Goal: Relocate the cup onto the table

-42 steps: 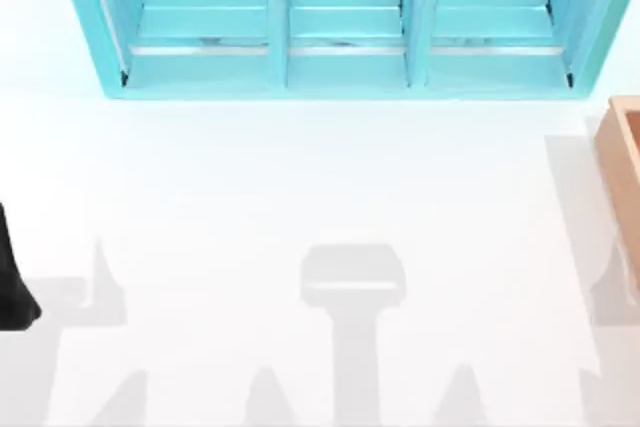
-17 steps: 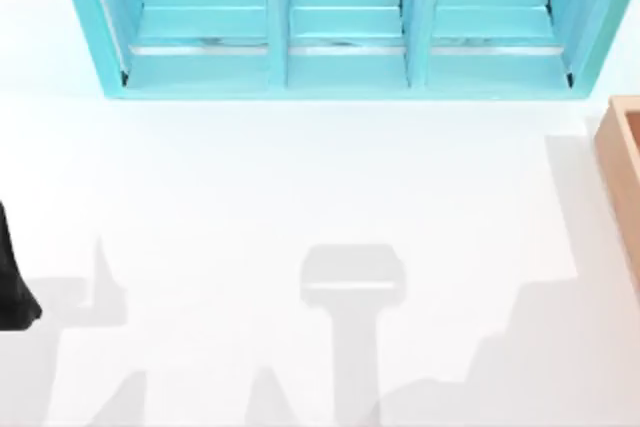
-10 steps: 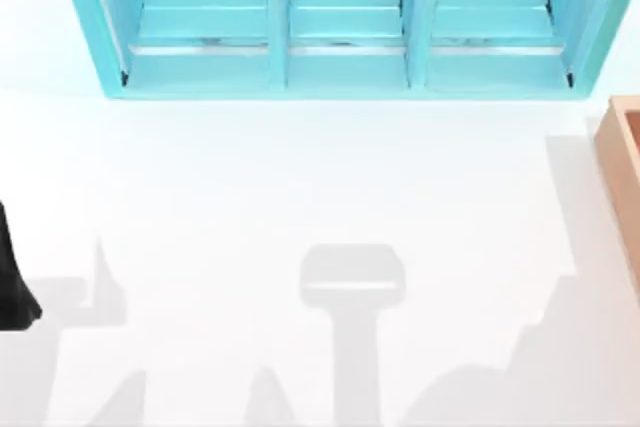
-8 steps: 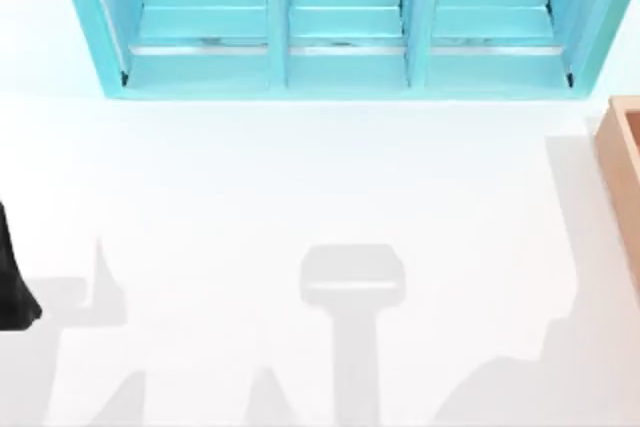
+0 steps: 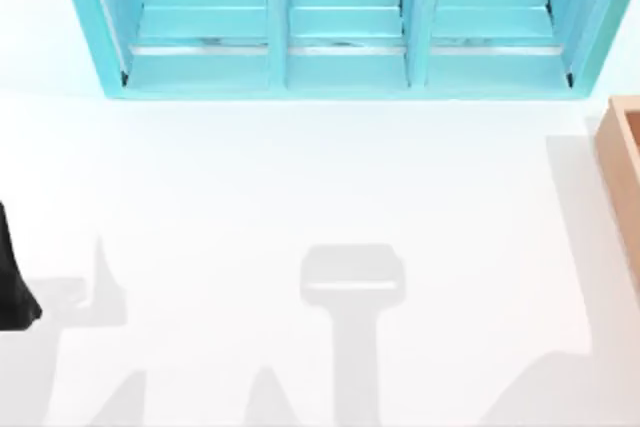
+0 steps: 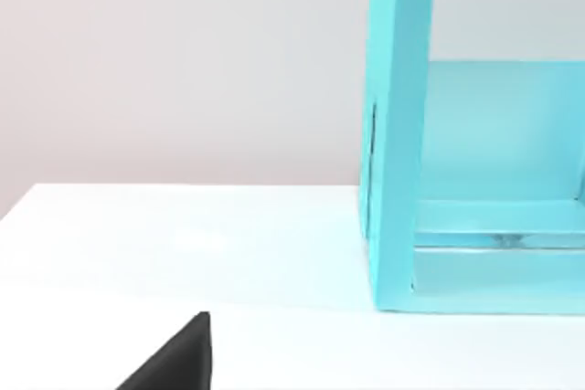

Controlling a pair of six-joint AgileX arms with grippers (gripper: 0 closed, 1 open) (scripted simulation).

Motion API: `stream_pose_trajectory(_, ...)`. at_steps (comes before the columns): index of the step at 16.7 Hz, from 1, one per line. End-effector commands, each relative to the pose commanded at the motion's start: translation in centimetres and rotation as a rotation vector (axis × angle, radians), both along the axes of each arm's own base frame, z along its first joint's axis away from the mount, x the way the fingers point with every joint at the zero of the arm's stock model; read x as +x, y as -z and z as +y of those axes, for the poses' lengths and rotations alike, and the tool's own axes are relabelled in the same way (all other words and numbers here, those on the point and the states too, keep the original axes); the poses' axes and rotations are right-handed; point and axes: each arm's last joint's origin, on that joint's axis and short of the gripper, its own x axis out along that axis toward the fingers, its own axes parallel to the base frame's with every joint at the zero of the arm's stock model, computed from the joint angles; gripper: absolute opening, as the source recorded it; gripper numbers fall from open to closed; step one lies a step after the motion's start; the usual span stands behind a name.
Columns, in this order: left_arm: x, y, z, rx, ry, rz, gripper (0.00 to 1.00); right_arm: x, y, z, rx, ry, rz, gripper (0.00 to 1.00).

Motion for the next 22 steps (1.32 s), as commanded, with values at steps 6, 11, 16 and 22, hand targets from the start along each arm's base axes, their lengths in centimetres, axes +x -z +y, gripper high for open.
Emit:
stream_pose_trajectory(6,0.0,0.0,0.0,0.0,0.0,0.0,1.0,0.0,0.0,0.0,0.0,0.0,0.0,0.62)
stream_pose_trajectory(11,0.0,0.0,0.0,0.0,0.0,0.0,1.0,0.0,0.0,0.0,0.0,0.0,0.0,0.25)
stream_pose_trajectory(16,0.0,0.0,0.0,0.0,0.0,0.0,1.0,0.0,0.0,0.0,0.0,0.0,0.0,0.0)
stream_pose_trajectory(22,0.0,0.0,0.0,0.0,0.0,0.0,1.0,0.0,0.0,0.0,0.0,0.0,0.0,0.0)
